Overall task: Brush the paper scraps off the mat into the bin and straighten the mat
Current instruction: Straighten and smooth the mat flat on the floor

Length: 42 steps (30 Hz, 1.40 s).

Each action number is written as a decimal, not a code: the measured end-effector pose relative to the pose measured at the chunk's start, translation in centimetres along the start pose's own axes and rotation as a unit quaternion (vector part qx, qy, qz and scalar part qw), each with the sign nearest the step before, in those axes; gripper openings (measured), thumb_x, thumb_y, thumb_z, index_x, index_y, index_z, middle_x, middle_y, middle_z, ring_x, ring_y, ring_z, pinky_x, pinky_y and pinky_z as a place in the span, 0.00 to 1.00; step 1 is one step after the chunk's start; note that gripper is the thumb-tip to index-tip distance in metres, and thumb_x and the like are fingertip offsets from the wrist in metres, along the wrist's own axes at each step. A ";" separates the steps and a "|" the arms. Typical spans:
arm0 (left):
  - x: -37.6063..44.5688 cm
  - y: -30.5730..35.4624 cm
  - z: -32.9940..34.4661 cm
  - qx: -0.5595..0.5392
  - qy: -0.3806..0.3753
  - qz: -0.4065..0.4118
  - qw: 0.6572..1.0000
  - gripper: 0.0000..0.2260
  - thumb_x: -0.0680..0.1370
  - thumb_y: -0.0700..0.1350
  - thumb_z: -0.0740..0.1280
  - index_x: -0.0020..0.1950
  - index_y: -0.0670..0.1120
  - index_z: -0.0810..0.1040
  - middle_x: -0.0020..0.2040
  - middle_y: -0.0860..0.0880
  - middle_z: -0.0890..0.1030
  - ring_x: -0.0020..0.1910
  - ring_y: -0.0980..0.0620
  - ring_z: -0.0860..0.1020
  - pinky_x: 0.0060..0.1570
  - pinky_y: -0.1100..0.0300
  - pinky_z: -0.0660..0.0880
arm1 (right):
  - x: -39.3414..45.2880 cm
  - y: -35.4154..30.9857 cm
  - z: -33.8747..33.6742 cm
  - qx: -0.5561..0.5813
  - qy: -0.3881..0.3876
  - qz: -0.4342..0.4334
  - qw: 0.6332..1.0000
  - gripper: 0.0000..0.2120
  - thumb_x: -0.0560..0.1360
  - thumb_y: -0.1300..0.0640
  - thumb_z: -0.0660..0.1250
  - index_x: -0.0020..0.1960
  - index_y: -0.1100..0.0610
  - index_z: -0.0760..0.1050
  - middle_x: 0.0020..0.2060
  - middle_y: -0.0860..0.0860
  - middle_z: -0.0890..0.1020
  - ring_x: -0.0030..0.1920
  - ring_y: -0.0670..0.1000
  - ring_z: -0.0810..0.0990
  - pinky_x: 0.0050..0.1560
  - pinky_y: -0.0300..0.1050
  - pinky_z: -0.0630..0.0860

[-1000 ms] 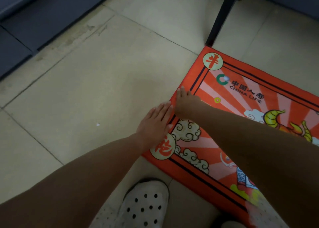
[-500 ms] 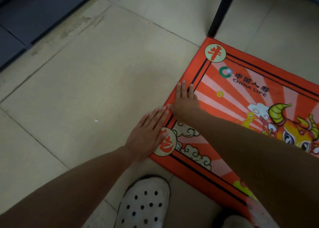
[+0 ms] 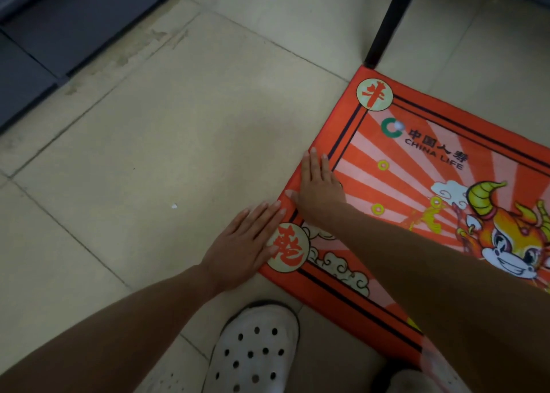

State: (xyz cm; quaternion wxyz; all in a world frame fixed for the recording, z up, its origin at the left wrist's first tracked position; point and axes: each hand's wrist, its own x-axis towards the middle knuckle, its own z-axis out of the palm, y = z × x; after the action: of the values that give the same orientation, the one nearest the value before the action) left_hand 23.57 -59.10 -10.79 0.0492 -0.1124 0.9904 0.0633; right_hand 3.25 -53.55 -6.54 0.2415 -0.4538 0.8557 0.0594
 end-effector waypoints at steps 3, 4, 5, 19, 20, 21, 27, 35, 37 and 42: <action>0.2 0.0 0.0 0.001 0.004 0.002 1.000 0.27 0.85 0.57 0.43 0.81 0.45 0.50 0.81 0.47 0.50 0.80 0.50 0.49 0.77 0.52 0.49 | 0.0 -0.1 0.1 -0.004 0.000 0.002 1.000 0.39 0.82 0.41 0.49 0.76 0.62 0.30 0.75 0.57 0.31 0.76 0.58 0.34 0.76 0.52 0.44; 0.2 -0.1 0.1 0.002 0.004 0.003 1.000 0.27 0.85 0.57 0.43 0.81 0.45 0.49 0.81 0.47 0.50 0.80 0.50 0.49 0.77 0.52 0.49 | 0.1 -0.1 0.1 -0.005 0.002 0.003 1.000 0.39 0.82 0.41 0.49 0.76 0.62 0.30 0.75 0.57 0.32 0.76 0.58 0.34 0.76 0.52 0.44; 0.2 -0.2 0.1 0.002 0.005 0.003 1.000 0.27 0.85 0.57 0.43 0.81 0.45 0.49 0.81 0.47 0.50 0.80 0.50 0.49 0.77 0.52 0.49 | 0.2 -0.2 0.2 -0.004 0.004 0.004 1.000 0.39 0.82 0.41 0.49 0.76 0.62 0.30 0.75 0.57 0.32 0.76 0.58 0.34 0.76 0.52 0.44; 1.5 -0.6 -0.3 -0.022 0.007 0.016 1.000 0.29 0.84 0.56 0.48 0.81 0.44 0.48 0.81 0.47 0.49 0.80 0.50 0.47 0.77 0.51 0.48 | 0.5 0.3 0.5 0.023 0.052 -0.008 0.998 0.35 0.82 0.43 0.47 0.77 0.60 0.33 0.77 0.55 0.34 0.77 0.56 0.36 0.76 0.51 0.43; 2.2 -0.4 -0.4 -0.027 0.008 0.016 0.999 0.28 0.84 0.55 0.49 0.81 0.44 0.48 0.81 0.47 0.48 0.80 0.51 0.46 0.77 0.51 0.47 | 0.5 0.6 0.6 0.018 0.067 -0.014 0.997 0.34 0.83 0.44 0.46 0.78 0.60 0.34 0.77 0.54 0.36 0.77 0.55 0.37 0.76 0.51 0.45; 2.9 -0.1 -0.5 -0.029 0.012 0.012 0.999 0.28 0.84 0.55 0.49 0.81 0.44 0.48 0.81 0.48 0.48 0.80 0.51 0.46 0.77 0.51 0.47 | 0.5 0.9 0.6 0.010 0.083 -0.022 0.996 0.32 0.83 0.45 0.46 0.78 0.59 0.36 0.78 0.54 0.38 0.78 0.55 0.40 0.76 0.51 0.47; 8.8 1.8 -0.4 -0.045 0.031 -0.035 0.998 0.28 0.84 0.55 0.47 0.81 0.44 0.48 0.81 0.48 0.48 0.80 0.52 0.43 0.78 0.52 0.46 | 2.2 4.1 -0.6 -0.018 0.118 -0.009 0.993 0.29 0.84 0.49 0.46 0.79 0.57 0.40 0.79 0.50 0.44 0.78 0.54 0.47 0.74 0.52 0.52; 10.2 1.9 0.0 -0.031 0.047 -0.036 0.998 0.28 0.84 0.55 0.47 0.81 0.44 0.49 0.81 0.48 0.50 0.80 0.51 0.46 0.78 0.52 0.47 | 3.7 7.1 -1.6 0.008 0.139 -0.019 0.990 0.28 0.84 0.48 0.45 0.79 0.57 0.41 0.79 0.51 0.45 0.78 0.53 0.43 0.77 0.51 0.49; 10.2 1.8 0.0 -0.033 0.055 -0.035 0.997 0.27 0.84 0.54 0.47 0.81 0.44 0.50 0.81 0.48 0.51 0.80 0.51 0.46 0.78 0.53 0.46 | 3.7 7.3 -1.7 0.007 0.147 -0.028 0.989 0.28 0.84 0.48 0.45 0.79 0.57 0.42 0.79 0.51 0.46 0.78 0.53 0.44 0.77 0.51 0.49; 11.3 0.9 -0.6 -0.050 0.060 -0.037 0.996 0.26 0.84 0.54 0.45 0.81 0.45 0.50 0.81 0.49 0.50 0.80 0.53 0.46 0.78 0.53 0.47 | 4.2 7.2 -1.9 0.025 0.162 -0.035 0.986 0.28 0.84 0.48 0.45 0.79 0.56 0.43 0.79 0.51 0.47 0.78 0.52 0.44 0.77 0.51 0.49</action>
State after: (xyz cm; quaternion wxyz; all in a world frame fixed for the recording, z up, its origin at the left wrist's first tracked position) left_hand 12.34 -60.73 -11.34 -0.0136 -0.1551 0.9823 0.1039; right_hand -5.23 -53.08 -7.66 0.1130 -0.4807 0.8684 -0.0451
